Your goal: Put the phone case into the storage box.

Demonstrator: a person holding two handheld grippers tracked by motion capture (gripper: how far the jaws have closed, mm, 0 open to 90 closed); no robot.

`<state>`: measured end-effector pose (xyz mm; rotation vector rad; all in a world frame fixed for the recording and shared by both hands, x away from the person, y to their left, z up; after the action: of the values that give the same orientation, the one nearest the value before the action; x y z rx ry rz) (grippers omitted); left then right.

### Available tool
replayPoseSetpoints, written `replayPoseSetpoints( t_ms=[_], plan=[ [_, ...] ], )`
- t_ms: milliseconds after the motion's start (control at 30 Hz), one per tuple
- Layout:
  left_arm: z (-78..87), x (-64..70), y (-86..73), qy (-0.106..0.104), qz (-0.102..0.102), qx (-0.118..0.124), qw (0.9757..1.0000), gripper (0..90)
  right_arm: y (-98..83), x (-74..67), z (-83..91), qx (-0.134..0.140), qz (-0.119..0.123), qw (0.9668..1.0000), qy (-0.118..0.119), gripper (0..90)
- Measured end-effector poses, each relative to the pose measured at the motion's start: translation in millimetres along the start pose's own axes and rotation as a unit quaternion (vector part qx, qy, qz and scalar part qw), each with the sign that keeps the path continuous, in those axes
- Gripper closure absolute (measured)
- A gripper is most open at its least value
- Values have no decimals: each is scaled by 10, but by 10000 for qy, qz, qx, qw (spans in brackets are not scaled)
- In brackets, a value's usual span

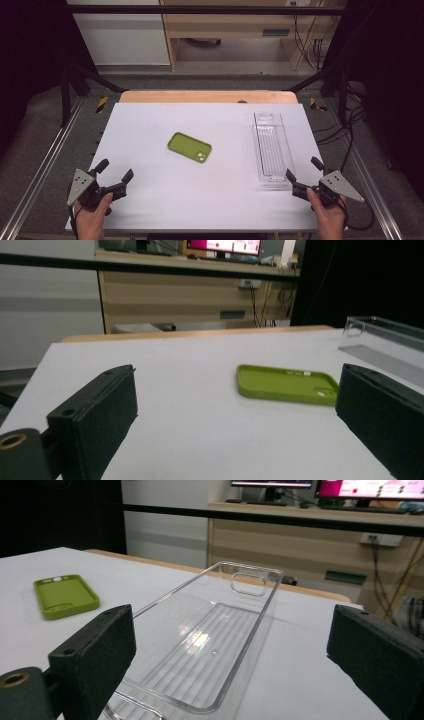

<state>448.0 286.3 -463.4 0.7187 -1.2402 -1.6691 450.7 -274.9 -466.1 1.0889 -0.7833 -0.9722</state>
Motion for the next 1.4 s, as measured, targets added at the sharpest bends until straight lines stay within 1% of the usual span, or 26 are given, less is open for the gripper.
replayPoseSetpoints(
  t_ms=[33, 133, 233, 367, 400, 433, 467, 500, 567, 600, 667, 733, 767, 833, 867, 933, 1000, 1033, 1100, 1133, 1233, 1267, 1300, 1333, 1367, 1400],
  plan=[
    [-20, 54, -27, 29, -171, -164, 9997, 29, -7, -2, 19, 11, 38, 9999, -104, 58],
    [-44, 176, -65, -71, -369, -378, 9986, 36, -17, 8, 28, 25, -24, 9998, -194, 57],
    [-69, 297, -68, -196, -437, -429, 9979, 41, -22, 5, 27, 5, -47, 9998, -180, 54],
    [-111, 372, -87, -285, -468, -556, 9969, 70, -33, 7, 31, -30, -11, 9997, -243, 54],
    [-156, 405, -121, -369, -411, -752, 9956, 105, -40, 1, 30, -57, -21, 9997, -240, 55],
    [-188, 429, -139, -445, -382, -862, 9945, 183, -43, -1, 28, -64, -23, 9997, -244, 55],
    [-188, 429, -139, -445, -382, -862, 9945, 239, -52, -5, 23, -89, -31, 9996, -262, 55],
    [-258, 468, -153, -468, -377, -1027, 9929, 252, -58, -8, 17, -97, -35, 9996, -271, 55],
    [-310, 499, -140, -407, -406, -1118, 9921, 276, -73, -23, -1, -141, -56, 9995, -268, 55],
    [-341, 532, -119, -450, -371, -1150, 9916, 312, -75, -31, -8, -155, -61, 9995, -256, 55],
    [-370, 579, -92, -455, -346, -1190, 9912, 343, -64, -33, -11, -130, -110, 9995, -267, 54],
    [-393, 628, -55, -295, -458, -1211, 9911, 410, -55, -29, -10, -97, -152, 9995, -255, 53],
    [-404, 647, -44, -301, -474, -1247, 9906, 439, -53, -28, -8, -89, -162, 9995, -251, 53],
    [-442, 678, -12, -347, -469, -1366, 9889, 496, -54, -36, -6, -94, -138, 9996, -226, 46],
    [-458, 683, -2, -368, -466, -1417, 9881, 516, -55, -39, -3, -112, -66, 9996, -242, 46],
    [-518, 691, 13, -527, -493, -1578, 9848, 583, -54, -48, 3, -131, 25, 9995, -272, 46],
    [-588, 676, 23, -569, -524, -1782, 9810, 629, -56, -53, 6, -137, 38, 9994, -329, 49],
    [-613, 671, 41, -664, -409, -1862, 9794, 654, -54, -53, 6, -130, 38, 9993, -353, 49],
    [-641, 673, 110, -864, -66, -1912, 9777, 678, -51, -54, 9, -136, 14, 9992, -367, 50],
    [-655, 682, 162, -914, -27, -1917, 9772, 699, -47, -53, 8, -119, 6, 9993, -360, 49],
    [-708, 738, 311, -998, -109, -1963, 9754, 740, -54, -47, 5, -141, -16, 9992, -371, 45],
    [-736, 765, 351, -981, -219, -1996, 9747, 750, -57, -47, 5, -152, -26, 9992, -374, 44],
    [-754, 780, 366, -950, -326, -2027, 9741, 761, -59, -47, 5, -160, -30, 9992, -377, 44],
    [-776, 805, 378, -979, -375, -2066, 9728, 781, -59, -48, 8, -159, -37, 9991, -382, 44],
    [-776, 805, 378, -979, -375, -2066, 9728, 799, -58, -45, 11, -157, -29, 9991, -401, 43],
    [-831, 848, 389, -1043, -393, -2152, 9702, 813, -56, -42, 13, -151, -27, 9990, -416, 44]
  ],
)
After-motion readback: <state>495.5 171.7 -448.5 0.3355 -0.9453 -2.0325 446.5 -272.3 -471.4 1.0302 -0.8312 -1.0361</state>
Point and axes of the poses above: each handheld gripper's, and its own axes: z roughly backward along the jaws, y roughly out of its top, x roughly to its right, the point moved 6 cm from there along -z, roughly forward along the jaws, and after that the axes turned 11 degrees about -x, right-handed, at the moved point
